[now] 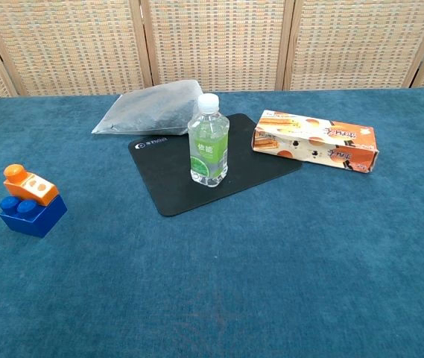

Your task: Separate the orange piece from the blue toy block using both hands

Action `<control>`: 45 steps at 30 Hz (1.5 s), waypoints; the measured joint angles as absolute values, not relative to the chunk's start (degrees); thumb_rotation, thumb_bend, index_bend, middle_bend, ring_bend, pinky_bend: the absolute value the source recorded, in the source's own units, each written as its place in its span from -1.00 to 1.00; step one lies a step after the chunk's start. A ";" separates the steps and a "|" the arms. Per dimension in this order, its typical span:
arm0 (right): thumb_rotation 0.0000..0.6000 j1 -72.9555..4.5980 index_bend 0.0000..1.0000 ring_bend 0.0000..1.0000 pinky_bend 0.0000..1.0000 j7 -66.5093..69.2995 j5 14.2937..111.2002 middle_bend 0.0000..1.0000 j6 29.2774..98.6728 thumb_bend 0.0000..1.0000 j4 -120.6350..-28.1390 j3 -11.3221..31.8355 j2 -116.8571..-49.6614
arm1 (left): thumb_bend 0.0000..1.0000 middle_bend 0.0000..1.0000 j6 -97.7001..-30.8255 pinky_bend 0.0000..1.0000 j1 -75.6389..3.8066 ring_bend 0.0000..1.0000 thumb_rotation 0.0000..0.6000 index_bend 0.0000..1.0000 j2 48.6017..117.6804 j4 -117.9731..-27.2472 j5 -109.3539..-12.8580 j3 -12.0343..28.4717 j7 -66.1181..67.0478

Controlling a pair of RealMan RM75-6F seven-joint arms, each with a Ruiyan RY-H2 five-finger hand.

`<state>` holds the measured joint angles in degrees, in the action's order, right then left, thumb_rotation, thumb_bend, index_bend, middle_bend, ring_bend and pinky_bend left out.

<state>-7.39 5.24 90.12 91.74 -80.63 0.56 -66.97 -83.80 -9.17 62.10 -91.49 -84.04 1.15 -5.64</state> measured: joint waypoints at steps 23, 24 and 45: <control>1.00 -9.55 -1.00 -1.00 -1.00 -3.78 90.88 -1.00 88.84 -1.00 -88.26 3.41 -65.19 | -0.70 -0.63 -55.70 -1.00 -28.25 -0.75 1.00 -0.41 66.20 -85.27 -84.03 4.96 -2.55; 1.00 -9.44 -1.00 -1.00 -1.00 -4.15 90.85 -1.00 88.78 -1.00 -88.32 3.37 -65.28 | -0.69 -0.60 -54.12 -1.00 -29.48 -0.73 1.00 -0.40 67.08 -84.27 -83.85 5.11 -2.57; 1.00 -8.68 -1.00 -1.00 -1.00 -1.98 89.90 -1.00 88.65 -1.00 -86.55 4.42 -66.11 | -0.49 -0.37 -45.22 -0.90 -36.19 -0.39 1.00 -0.28 74.16 -76.14 -79.40 4.25 -2.36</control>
<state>-8.68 -1.98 89.90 88.65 -86.55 4.42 -66.11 -45.22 -36.19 74.16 -76.14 -79.40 4.25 -2.36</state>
